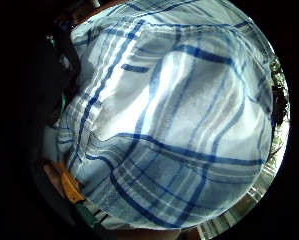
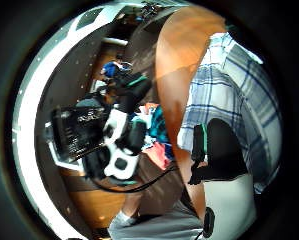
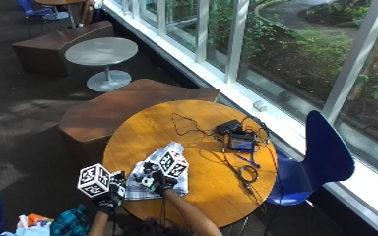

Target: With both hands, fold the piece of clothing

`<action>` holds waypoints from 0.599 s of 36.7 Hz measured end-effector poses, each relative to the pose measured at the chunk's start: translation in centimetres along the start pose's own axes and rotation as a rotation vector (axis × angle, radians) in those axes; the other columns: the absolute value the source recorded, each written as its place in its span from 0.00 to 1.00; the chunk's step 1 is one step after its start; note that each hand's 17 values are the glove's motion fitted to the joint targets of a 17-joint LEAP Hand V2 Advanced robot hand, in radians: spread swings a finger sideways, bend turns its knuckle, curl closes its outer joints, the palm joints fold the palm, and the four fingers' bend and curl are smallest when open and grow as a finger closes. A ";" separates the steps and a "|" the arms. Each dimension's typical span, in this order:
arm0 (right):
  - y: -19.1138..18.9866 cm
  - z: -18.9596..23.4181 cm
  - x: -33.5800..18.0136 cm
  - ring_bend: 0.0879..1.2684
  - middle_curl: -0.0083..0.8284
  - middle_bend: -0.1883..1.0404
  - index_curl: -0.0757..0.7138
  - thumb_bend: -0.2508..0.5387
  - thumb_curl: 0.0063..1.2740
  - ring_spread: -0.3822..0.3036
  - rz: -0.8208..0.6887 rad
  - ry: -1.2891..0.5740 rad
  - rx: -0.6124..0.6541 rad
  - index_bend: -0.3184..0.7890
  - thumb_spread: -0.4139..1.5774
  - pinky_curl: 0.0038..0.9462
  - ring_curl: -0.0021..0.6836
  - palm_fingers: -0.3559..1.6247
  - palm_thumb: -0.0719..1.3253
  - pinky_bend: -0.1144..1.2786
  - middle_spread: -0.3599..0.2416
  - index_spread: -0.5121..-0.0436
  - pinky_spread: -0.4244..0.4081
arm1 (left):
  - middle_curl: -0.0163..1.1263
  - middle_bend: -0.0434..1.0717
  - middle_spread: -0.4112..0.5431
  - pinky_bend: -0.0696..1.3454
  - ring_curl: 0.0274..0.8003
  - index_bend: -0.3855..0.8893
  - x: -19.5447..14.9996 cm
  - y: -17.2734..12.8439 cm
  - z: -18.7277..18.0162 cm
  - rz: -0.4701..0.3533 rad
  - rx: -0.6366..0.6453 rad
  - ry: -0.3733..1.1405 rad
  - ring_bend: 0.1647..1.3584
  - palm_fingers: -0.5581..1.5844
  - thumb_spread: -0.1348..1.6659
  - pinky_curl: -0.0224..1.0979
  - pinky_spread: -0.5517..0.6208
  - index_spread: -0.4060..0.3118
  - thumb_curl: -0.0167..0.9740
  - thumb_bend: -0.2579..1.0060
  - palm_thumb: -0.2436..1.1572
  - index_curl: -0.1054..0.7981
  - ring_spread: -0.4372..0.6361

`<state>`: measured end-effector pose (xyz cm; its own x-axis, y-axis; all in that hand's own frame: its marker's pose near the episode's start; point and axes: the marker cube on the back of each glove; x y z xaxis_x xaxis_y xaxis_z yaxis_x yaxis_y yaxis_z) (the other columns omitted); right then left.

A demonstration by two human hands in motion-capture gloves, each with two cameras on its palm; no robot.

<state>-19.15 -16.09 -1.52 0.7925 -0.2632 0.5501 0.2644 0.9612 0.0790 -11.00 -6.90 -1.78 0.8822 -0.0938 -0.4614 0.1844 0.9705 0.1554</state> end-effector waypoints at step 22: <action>9.0 -14.1 8.2 0.20 0.53 0.39 0.42 0.29 0.36 0.63 0.134 0.503 0.126 0.48 0.82 0.39 0.49 0.38 0.45 0.41 0.52 0.46 0.73 | 0.37 0.19 0.37 0.26 0.39 0.42 11.4 0.8 0.4 0.205 -0.023 -0.185 0.26 0.51 0.92 0.34 0.69 0.39 0.32 0.37 0.49 0.51 0.49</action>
<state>-2.57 -10.71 -8.00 0.9885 -0.1147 0.0984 0.0990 0.9834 0.1520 -0.67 -7.28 -6.56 0.9646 0.0682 -0.2548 -0.0142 0.9780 0.2080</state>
